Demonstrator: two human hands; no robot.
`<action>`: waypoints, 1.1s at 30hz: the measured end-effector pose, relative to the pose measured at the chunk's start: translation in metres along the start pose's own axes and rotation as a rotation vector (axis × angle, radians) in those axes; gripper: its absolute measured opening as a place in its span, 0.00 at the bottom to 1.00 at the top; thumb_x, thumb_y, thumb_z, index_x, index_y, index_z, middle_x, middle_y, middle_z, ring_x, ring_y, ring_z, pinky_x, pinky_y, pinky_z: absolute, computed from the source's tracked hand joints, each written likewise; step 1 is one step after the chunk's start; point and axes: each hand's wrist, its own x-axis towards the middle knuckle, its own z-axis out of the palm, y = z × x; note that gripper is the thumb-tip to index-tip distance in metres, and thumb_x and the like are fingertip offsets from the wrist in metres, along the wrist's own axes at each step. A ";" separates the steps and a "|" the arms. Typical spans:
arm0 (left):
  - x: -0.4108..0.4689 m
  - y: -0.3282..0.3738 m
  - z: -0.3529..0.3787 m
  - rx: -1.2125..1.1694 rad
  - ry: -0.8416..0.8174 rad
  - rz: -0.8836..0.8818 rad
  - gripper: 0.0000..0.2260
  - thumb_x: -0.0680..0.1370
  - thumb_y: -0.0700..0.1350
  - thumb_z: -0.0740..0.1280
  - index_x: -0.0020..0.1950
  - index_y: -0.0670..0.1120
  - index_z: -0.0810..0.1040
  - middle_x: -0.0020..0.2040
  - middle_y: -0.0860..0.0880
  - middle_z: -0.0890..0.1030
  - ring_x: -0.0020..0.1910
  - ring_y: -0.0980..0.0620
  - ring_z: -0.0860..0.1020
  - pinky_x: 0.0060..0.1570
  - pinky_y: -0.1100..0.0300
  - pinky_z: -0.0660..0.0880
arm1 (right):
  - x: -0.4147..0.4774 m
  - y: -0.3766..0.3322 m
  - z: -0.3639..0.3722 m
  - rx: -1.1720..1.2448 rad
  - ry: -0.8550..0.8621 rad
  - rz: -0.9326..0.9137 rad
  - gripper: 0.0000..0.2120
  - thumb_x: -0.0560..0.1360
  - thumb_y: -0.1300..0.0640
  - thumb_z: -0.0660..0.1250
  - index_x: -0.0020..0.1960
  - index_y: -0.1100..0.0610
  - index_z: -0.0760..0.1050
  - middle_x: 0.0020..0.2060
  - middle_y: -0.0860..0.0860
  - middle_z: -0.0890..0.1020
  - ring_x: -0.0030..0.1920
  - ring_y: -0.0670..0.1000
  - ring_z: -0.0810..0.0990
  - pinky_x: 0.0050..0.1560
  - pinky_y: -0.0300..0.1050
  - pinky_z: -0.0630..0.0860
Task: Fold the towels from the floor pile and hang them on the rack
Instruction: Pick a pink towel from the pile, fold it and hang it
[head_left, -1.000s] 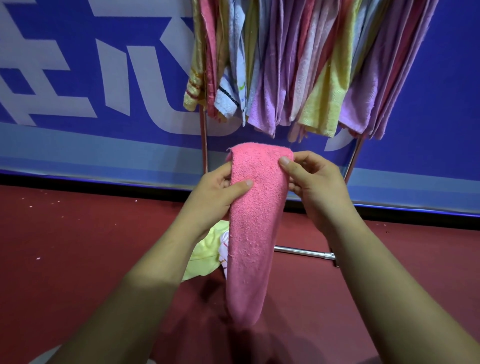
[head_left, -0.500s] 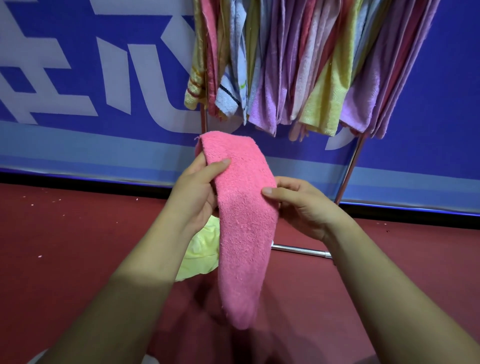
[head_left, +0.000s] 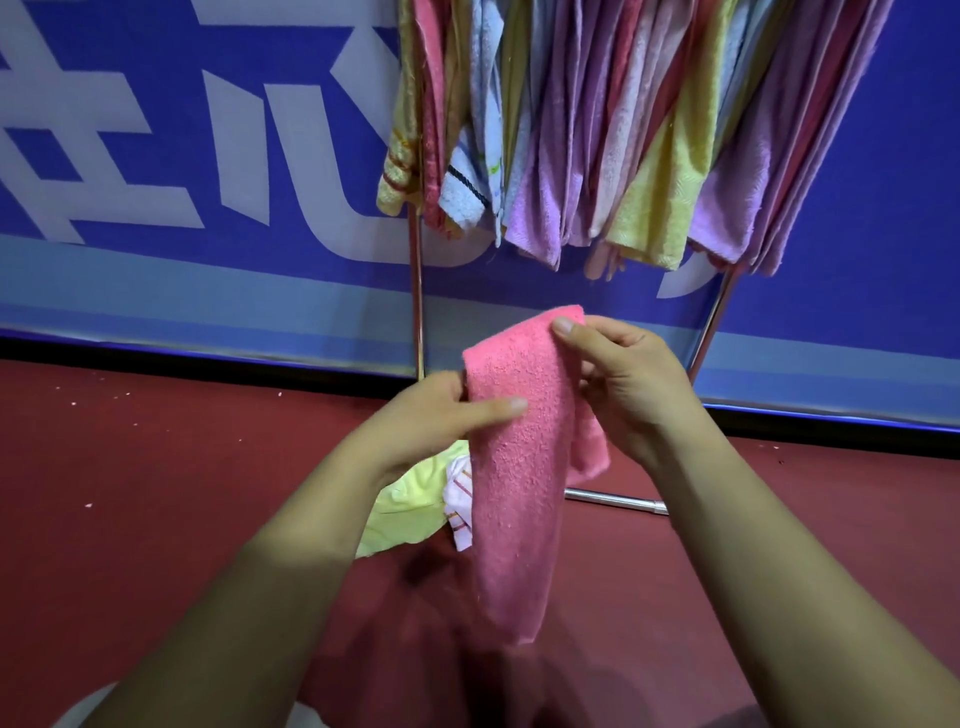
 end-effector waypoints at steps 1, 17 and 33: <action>0.000 -0.003 -0.002 0.084 0.011 -0.002 0.15 0.74 0.47 0.74 0.59 0.44 0.82 0.54 0.49 0.86 0.55 0.52 0.83 0.60 0.55 0.77 | 0.000 -0.001 -0.001 0.026 0.004 0.003 0.05 0.75 0.61 0.71 0.47 0.63 0.82 0.34 0.53 0.83 0.32 0.48 0.79 0.36 0.39 0.76; 0.003 0.007 0.016 -0.397 0.190 0.143 0.08 0.79 0.37 0.66 0.57 0.44 0.80 0.50 0.46 0.86 0.48 0.51 0.84 0.51 0.58 0.81 | -0.003 -0.006 -0.012 0.027 -0.105 0.236 0.19 0.74 0.45 0.69 0.60 0.54 0.79 0.38 0.56 0.77 0.39 0.57 0.72 0.46 0.51 0.70; 0.004 0.003 0.006 -0.356 0.169 -0.007 0.13 0.75 0.44 0.72 0.55 0.37 0.81 0.52 0.39 0.84 0.51 0.44 0.82 0.62 0.47 0.74 | -0.001 0.003 0.004 0.147 0.050 0.114 0.10 0.77 0.69 0.66 0.58 0.67 0.79 0.33 0.54 0.84 0.29 0.48 0.81 0.31 0.39 0.77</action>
